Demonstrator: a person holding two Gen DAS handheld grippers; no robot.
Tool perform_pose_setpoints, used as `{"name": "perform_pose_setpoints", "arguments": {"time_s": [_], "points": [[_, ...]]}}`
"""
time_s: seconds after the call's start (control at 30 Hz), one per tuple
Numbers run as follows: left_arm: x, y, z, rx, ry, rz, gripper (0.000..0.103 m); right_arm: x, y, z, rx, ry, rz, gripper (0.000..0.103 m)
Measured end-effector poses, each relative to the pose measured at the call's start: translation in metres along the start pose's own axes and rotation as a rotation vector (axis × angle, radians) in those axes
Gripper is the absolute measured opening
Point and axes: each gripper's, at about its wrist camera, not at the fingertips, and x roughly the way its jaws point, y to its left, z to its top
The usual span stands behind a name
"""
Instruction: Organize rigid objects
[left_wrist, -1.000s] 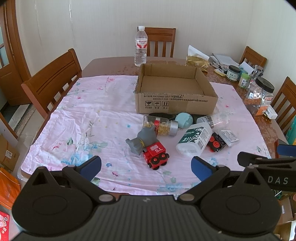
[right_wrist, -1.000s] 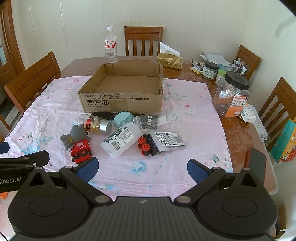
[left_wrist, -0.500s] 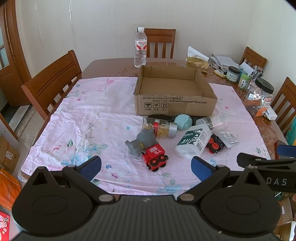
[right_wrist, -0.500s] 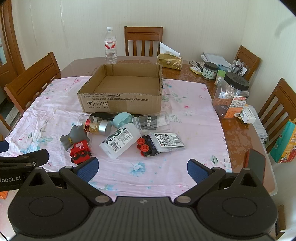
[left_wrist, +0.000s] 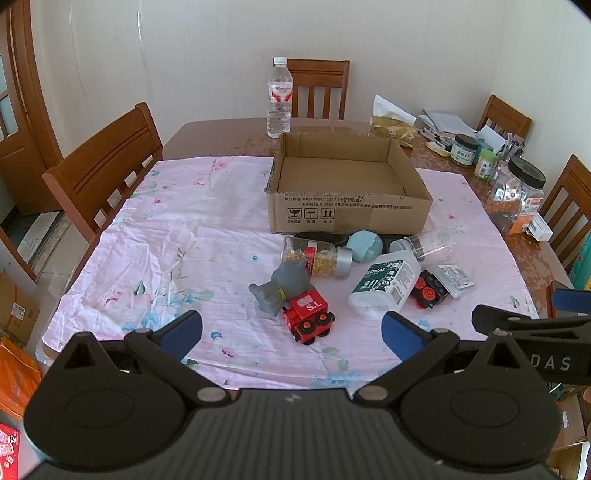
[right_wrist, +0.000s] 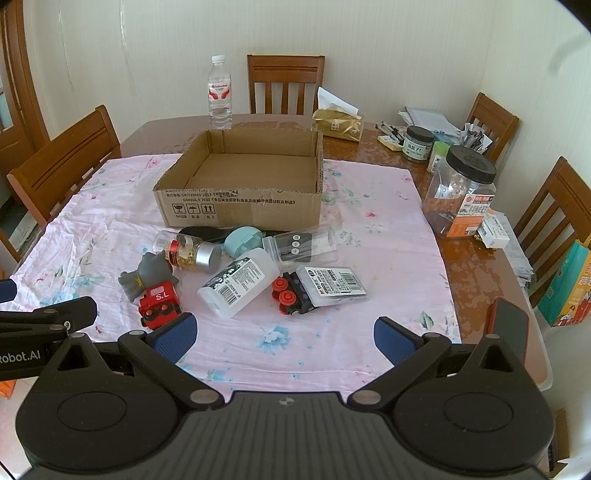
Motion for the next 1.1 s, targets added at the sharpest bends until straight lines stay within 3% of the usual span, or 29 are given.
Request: {"name": "perform_pose_setpoints", "arguments": {"time_s": [0.63,1.1], "points": [[0.010,-0.002,0.001,0.001,-0.008,-0.032,0.103,0.008,-0.003,0.000,0.002,-0.033,0.000,0.103],[0.052,0.002,-0.016,0.018,-0.013,-0.054,0.103,0.039,-0.001,-0.012,-0.031,-0.043,0.046,0.103]]}}
